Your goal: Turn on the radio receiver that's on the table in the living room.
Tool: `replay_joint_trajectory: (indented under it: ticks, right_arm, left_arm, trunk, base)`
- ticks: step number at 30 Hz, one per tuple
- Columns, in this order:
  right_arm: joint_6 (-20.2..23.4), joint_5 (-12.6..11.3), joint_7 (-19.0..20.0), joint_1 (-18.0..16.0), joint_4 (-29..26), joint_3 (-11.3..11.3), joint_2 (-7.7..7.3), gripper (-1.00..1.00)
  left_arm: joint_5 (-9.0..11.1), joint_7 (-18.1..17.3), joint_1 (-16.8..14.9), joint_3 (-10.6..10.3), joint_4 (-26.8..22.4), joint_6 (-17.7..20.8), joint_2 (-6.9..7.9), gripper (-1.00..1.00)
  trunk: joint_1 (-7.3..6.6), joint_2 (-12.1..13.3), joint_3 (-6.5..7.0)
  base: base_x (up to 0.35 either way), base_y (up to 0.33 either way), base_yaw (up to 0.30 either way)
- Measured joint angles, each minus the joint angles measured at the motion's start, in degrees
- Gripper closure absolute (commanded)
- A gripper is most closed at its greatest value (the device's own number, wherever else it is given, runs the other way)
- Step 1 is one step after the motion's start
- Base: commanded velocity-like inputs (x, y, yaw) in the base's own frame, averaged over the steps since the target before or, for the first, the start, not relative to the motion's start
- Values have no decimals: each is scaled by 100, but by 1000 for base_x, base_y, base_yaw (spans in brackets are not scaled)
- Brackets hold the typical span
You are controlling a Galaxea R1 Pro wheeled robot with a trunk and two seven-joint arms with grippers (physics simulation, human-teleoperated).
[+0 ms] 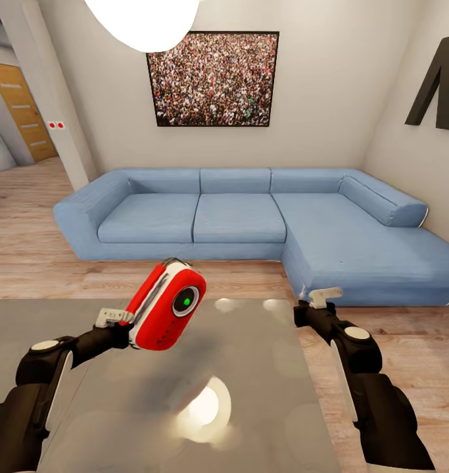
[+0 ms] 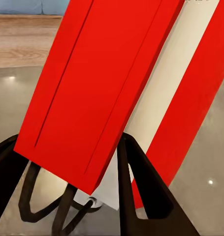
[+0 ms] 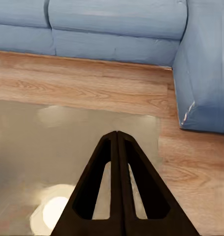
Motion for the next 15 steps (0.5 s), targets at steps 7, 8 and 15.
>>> replay_joint_trajectory:
  ticks: [7, 8, 15]
  right_arm:
    - [1, -5, -463, 0, 0, -52, 1, 100]
    - [1, -5, -491, 0, 0, -52, 2, 100]
    - [0, -9, -960, 0, 0, -52, 9, 100]
  left_arm:
    - [82, 313, 0, 187, 3, 28, 108, 100]
    - [54, 359, 0, 190, 5, 22, 109, 100]
    - [104, 593, 1, 205, 29, 40, 109, 100]
  trunk:
    - [0, 0, 0]
    - [0, 0, 0]
    - [0, 0, 0]
  base:
    - [0, 0, 0]
    - [0, 0, 0]
    - [0, 0, 0]
